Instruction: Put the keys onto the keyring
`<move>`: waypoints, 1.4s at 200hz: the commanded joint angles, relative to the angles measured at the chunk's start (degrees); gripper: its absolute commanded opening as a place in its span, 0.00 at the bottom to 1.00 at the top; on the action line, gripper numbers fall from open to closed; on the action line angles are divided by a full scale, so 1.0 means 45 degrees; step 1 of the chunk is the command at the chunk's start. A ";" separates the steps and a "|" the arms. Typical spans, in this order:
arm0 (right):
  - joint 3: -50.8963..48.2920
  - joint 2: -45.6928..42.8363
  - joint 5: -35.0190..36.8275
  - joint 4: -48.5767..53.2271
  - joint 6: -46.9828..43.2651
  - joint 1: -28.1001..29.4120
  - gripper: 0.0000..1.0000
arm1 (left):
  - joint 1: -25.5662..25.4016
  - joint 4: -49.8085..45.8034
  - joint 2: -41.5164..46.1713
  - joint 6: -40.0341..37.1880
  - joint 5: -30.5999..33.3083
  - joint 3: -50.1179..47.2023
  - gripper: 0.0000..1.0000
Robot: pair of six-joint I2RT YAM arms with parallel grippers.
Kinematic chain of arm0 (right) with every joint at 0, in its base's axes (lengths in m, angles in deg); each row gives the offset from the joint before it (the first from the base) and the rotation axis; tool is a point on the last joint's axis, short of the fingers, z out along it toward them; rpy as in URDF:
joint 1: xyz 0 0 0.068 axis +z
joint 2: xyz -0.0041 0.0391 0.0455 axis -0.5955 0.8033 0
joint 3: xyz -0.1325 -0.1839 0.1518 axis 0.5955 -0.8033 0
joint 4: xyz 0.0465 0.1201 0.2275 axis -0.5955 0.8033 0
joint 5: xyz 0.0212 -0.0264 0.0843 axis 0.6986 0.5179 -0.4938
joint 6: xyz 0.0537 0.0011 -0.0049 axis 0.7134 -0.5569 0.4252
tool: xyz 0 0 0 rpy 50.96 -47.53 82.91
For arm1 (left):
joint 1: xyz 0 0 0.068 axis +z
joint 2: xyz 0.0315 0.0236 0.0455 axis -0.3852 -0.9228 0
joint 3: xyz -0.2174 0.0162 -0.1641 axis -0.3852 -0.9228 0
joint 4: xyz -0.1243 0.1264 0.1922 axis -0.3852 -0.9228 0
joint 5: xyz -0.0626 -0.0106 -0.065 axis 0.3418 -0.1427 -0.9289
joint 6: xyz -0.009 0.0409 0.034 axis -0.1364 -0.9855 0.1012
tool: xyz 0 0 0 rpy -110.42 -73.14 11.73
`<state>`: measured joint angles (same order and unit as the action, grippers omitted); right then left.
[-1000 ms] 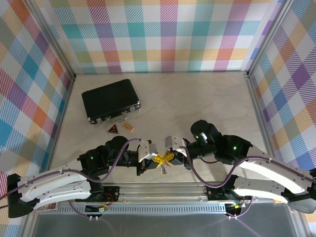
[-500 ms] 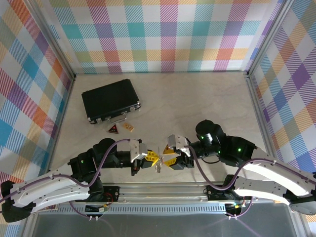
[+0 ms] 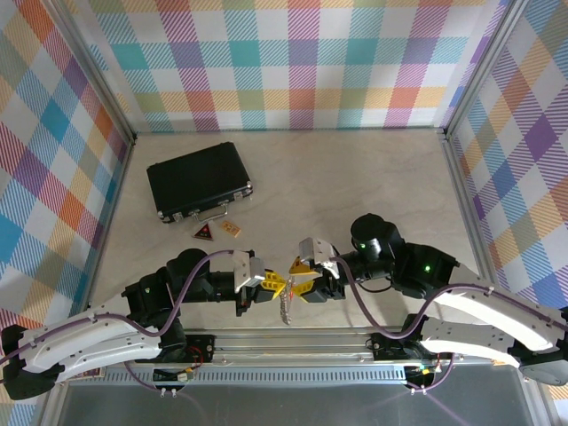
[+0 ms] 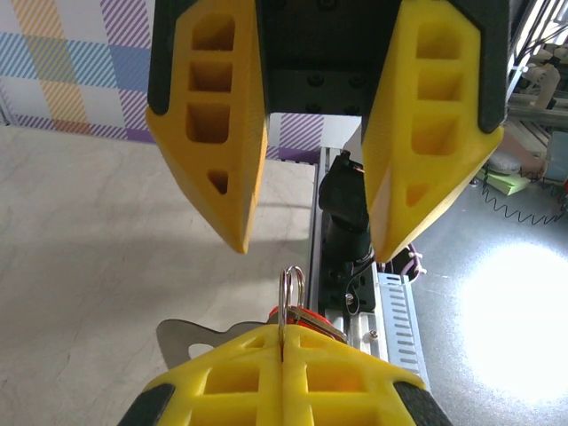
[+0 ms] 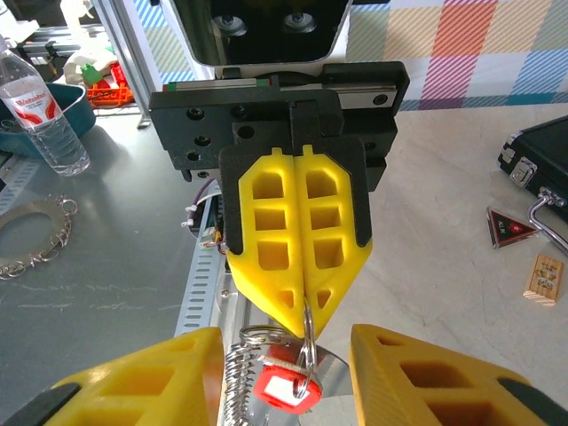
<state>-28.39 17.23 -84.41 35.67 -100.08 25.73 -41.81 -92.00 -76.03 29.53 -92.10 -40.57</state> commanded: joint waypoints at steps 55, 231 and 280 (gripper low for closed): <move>-0.0372 0.0107 -0.0098 -0.0553 0.0160 0.0086 0.25 | -0.0069 0.2030 0.0330 0.0435 -0.0252 -0.0269 0.00; -0.0451 -0.0187 0.0678 -0.0161 -0.0435 0.0083 0.00 | -0.0069 0.0362 0.0264 -0.0023 0.0697 0.0172 0.24; 0.0958 0.0628 0.1265 0.2375 -0.1269 0.0173 0.00 | -0.0069 -0.1206 0.0051 -0.0428 0.1369 0.1020 0.36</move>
<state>-28.70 18.63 -80.17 40.85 -102.70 25.80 -41.81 -94.21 -75.43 29.22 -87.86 -38.86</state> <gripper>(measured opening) 0.041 0.362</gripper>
